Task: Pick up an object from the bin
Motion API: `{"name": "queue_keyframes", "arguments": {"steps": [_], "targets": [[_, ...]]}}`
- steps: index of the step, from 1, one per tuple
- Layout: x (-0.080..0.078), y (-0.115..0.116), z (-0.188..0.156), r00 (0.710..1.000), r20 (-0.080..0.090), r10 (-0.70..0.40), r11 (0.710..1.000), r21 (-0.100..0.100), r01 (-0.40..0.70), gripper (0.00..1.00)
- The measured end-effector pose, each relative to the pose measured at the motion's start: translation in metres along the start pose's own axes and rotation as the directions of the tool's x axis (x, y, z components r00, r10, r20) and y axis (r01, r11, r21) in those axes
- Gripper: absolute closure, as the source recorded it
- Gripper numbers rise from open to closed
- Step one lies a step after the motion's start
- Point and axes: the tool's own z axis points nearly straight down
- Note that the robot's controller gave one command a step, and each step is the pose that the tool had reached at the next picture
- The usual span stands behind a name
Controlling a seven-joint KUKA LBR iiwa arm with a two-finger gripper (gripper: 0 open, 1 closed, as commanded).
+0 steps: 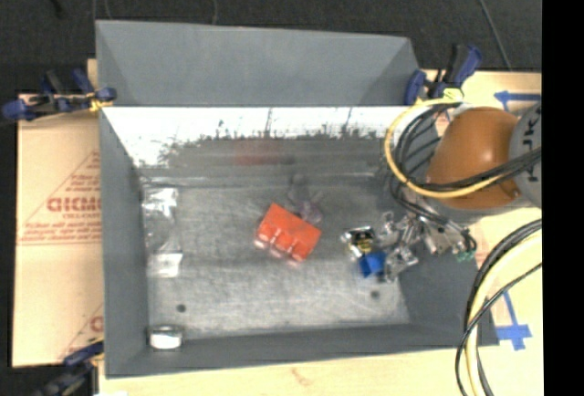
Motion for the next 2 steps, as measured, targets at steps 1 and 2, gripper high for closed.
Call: {"name": "queue_keyframes", "arguments": {"steps": [1,2], "targets": [[0.034,0.025,-0.14,0.972,-0.005,-0.235,0.972,-0.005,0.235,1.0],[0.039,-0.018,-0.203,0.953,-0.004,-0.303,0.953,-0.001,0.303,1.0]]}}
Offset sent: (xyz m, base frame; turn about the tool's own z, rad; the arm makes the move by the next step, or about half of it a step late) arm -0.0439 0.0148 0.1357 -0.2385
